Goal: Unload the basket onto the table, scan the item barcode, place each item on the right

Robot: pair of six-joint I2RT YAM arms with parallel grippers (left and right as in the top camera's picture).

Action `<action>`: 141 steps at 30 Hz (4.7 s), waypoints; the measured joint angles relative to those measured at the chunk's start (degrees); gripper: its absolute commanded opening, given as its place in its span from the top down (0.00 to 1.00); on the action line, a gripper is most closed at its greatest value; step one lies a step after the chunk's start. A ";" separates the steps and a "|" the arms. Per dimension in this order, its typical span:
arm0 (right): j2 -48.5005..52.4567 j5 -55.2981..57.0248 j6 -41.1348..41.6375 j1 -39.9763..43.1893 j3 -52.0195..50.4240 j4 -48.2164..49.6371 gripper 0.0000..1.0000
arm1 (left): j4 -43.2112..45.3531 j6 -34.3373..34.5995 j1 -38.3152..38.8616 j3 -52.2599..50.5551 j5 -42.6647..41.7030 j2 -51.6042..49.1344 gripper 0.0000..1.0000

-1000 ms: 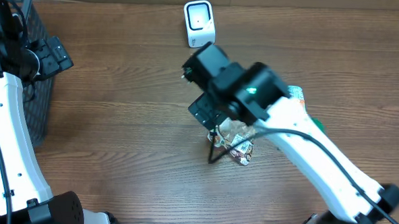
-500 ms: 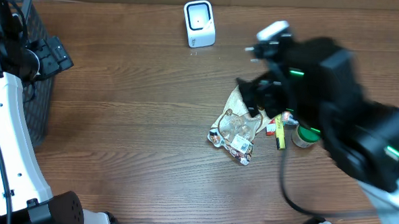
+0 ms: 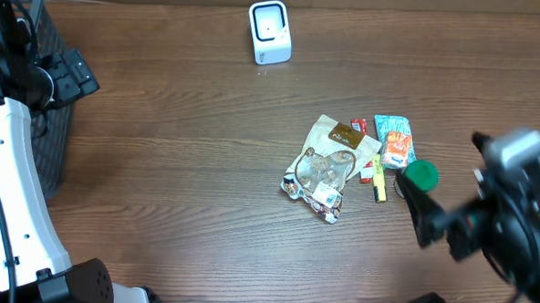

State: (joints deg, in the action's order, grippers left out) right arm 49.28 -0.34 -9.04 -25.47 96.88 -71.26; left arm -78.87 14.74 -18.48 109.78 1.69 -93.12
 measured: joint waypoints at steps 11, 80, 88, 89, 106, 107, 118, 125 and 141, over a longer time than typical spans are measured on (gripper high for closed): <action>-24.20 -0.76 0.00 0.00 -30.08 20.02 0.00 | 0.00 0.02 0.00 0.00 0.02 0.00 0.00; -48.43 -10.16 8.46 13.44 -95.82 67.21 0.00 | 0.00 0.00 0.00 0.00 0.00 0.00 0.00; -48.43 -10.19 8.48 13.44 -95.82 67.23 0.00 | 0.00 0.02 0.00 0.00 0.00 0.00 0.00; -48.43 -10.16 8.46 13.44 -95.82 67.21 0.00 | 0.00 0.00 0.00 0.00 0.02 0.00 0.00; -48.43 -10.16 8.44 13.44 -95.82 67.21 0.00 | 0.00 0.02 0.00 0.00 0.02 -0.98 0.00; -48.43 -10.19 8.46 13.44 -95.82 67.23 0.00 | 0.00 0.00 0.00 0.00 0.02 -1.07 0.00; -48.43 -10.16 8.46 13.44 -95.82 67.21 0.00 | 0.02 0.00 0.00 0.00 0.00 5.38 0.00; -48.43 -10.16 8.46 13.44 -95.82 67.19 0.00 | -0.02 0.02 0.00 0.50 0.00 21.07 0.00; -48.43 -10.16 8.46 13.44 -95.82 67.23 0.00 | -0.46 0.02 3.89 -1.29 0.00 25.22 0.00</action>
State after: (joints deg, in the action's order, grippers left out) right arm 0.84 -10.50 -0.58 -12.03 1.06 -4.03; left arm -79.33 14.76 -14.59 108.49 1.69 -67.90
